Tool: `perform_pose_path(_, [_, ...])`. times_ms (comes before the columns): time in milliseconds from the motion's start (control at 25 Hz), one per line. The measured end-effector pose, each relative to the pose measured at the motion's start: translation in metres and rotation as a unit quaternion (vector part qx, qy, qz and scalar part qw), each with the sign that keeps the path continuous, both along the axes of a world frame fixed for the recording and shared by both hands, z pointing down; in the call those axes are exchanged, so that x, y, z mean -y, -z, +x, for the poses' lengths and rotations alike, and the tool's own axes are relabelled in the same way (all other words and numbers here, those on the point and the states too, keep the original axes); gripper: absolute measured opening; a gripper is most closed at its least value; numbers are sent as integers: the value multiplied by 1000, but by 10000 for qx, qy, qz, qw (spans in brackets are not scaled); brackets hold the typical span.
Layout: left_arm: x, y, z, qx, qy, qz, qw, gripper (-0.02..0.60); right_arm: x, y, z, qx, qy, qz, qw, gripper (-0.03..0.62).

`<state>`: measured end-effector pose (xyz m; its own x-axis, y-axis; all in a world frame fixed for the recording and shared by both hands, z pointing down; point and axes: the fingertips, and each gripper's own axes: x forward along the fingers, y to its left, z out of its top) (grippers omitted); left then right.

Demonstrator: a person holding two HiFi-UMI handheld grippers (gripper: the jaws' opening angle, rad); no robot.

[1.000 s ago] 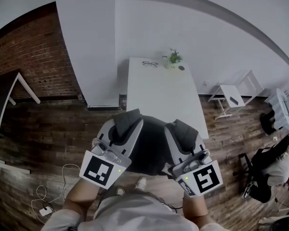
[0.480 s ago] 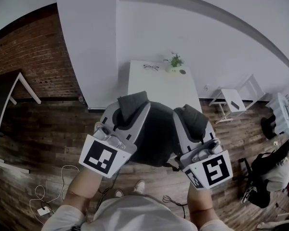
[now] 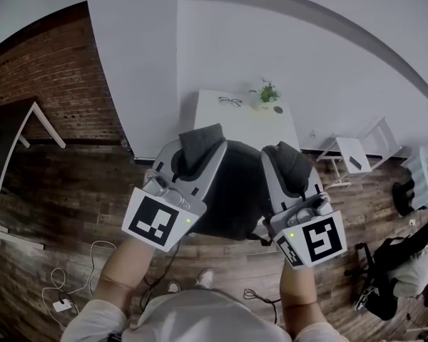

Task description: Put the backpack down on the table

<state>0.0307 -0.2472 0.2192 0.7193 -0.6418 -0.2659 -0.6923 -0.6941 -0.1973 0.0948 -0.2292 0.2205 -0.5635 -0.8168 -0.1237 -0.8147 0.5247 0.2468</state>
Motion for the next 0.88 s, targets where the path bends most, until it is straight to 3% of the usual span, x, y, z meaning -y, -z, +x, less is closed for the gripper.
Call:
perform_pose_path(440, [74, -13, 32, 161, 277, 164, 9994, 49, 80, -12, 31, -81, 8, -11, 10000, 45])
perform_pose_path(600, [95, -15, 42, 257, 180, 98, 9995, 49, 104, -14, 41, -143, 14, -41, 9999, 45])
perform_pose_path(880, [149, -37, 47, 428, 358, 2, 9984, 51, 150, -31, 48, -382, -111, 0, 9992, 46])
